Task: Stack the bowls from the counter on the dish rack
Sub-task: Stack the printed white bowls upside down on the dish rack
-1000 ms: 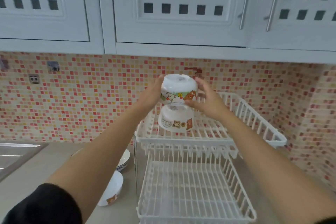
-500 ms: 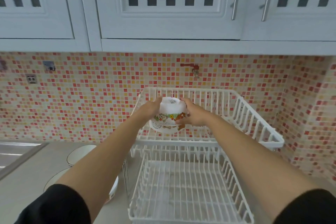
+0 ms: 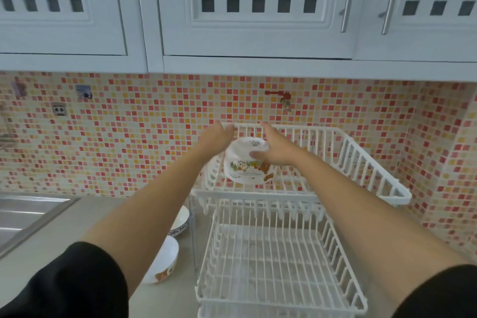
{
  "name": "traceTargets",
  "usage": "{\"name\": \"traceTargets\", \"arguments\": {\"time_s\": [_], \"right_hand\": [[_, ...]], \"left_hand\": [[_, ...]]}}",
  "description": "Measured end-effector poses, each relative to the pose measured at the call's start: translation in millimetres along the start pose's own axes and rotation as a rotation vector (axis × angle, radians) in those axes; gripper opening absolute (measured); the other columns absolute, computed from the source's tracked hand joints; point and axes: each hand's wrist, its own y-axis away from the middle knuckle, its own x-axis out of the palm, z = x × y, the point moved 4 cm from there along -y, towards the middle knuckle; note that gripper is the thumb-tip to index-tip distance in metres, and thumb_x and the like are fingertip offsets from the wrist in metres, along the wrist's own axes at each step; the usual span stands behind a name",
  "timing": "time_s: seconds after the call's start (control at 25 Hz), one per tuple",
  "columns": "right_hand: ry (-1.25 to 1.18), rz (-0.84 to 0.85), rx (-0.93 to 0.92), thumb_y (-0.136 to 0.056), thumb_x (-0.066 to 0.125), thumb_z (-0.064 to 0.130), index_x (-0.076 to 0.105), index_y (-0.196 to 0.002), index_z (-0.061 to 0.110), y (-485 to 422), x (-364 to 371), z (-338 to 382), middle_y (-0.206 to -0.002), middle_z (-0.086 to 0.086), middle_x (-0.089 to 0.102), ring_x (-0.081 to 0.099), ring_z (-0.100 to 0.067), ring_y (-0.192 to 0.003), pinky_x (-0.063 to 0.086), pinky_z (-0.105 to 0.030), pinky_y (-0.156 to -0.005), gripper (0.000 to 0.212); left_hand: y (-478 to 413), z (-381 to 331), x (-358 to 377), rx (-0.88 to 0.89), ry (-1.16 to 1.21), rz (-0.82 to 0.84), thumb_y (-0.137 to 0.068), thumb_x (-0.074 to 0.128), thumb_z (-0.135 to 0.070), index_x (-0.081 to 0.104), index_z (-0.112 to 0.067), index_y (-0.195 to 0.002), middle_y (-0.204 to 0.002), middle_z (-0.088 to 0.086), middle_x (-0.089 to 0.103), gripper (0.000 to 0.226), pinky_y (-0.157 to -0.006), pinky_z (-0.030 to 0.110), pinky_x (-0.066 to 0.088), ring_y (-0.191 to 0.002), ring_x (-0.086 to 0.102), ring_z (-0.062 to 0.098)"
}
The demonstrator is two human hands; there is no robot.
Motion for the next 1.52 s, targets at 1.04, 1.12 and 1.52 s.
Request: {"name": "traceTargets", "arguments": {"time_s": [1.04,1.12,1.52], "right_hand": [[-0.104,0.232,0.367,-0.090,0.059,0.026,0.028,-0.141,0.004,-47.3,380.2,56.0,-0.143,-0.018,0.038,0.037,-0.035,-0.133,0.035,-0.039,-0.106,0.064],[-0.072,0.314,0.415,-0.090,0.060,0.029,0.027,-0.141,0.003,-42.1,405.4,38.6,-0.141,-0.020,0.038,0.039,-0.035,-0.132,0.034,-0.038,-0.105,0.066],[-0.541,0.472,0.651,-0.068,0.069,-0.003,0.020,-0.142,0.007,-6.9,465.0,13.6,-0.141,-0.016,0.038,0.042,-0.033,-0.127,0.048,-0.048,-0.099,0.089]], "left_hand": [[88.7,383.2,13.1,-0.657,-0.161,0.122,-0.097,0.038,-0.014,0.046,0.010,-0.120,-0.126,0.028,0.053,0.035,-0.092,0.038,0.040,-0.118,0.049,0.040],[89.6,402.6,33.7,-0.658,-0.131,0.141,-0.095,0.038,-0.010,0.049,0.009,-0.122,-0.126,0.026,0.054,0.035,-0.094,0.037,0.040,-0.120,0.049,0.041],[115.0,430.8,83.1,-0.795,0.162,0.064,-0.091,0.045,-0.003,0.037,0.003,-0.128,-0.127,0.027,0.053,0.038,-0.092,0.048,0.053,-0.112,0.057,0.041]]}}
